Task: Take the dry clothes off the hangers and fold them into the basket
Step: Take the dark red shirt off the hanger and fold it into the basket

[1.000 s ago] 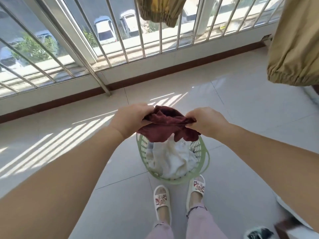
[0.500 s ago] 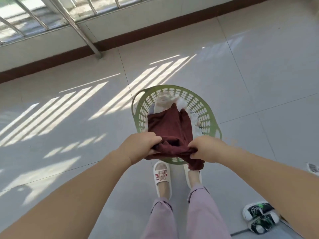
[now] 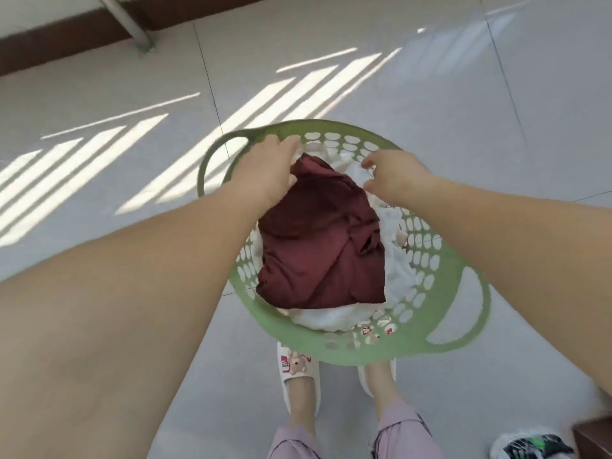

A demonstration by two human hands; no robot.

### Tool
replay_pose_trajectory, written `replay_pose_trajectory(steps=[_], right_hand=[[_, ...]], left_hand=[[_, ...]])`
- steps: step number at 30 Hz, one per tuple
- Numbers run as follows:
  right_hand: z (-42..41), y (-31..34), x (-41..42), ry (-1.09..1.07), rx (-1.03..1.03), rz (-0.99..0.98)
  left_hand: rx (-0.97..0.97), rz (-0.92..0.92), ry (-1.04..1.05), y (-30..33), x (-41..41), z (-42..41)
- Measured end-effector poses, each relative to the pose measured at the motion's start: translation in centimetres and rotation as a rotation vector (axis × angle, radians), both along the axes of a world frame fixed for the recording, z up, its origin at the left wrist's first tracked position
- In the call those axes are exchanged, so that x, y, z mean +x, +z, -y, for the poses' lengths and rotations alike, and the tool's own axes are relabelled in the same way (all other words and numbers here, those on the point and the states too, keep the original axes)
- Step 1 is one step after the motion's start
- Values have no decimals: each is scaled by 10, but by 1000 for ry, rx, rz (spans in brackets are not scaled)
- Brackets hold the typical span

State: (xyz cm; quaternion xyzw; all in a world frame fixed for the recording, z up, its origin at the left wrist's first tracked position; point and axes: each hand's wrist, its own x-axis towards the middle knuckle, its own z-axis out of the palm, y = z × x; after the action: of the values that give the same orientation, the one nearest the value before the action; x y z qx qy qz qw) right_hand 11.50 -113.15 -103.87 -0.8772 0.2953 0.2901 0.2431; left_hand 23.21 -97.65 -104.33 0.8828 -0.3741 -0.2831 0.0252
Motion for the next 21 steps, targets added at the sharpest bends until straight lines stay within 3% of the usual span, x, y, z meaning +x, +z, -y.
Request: replay_pose_trajectory(steps=[3,9,15,21], right_hand=[[-4,-38,-4,-84,16,38],[-34,-63,-44,28,107,-58],[-50,-11,-51,-62,193,41],[-66,116,-35,-123,205,286]], left_hand=[[-30,3,85,-41,-23,-1],[113,-159,5,-77,-93,-33],[-28,-229,102,-25,-104,-35],[-324,-245,191,91,-91,-28]])
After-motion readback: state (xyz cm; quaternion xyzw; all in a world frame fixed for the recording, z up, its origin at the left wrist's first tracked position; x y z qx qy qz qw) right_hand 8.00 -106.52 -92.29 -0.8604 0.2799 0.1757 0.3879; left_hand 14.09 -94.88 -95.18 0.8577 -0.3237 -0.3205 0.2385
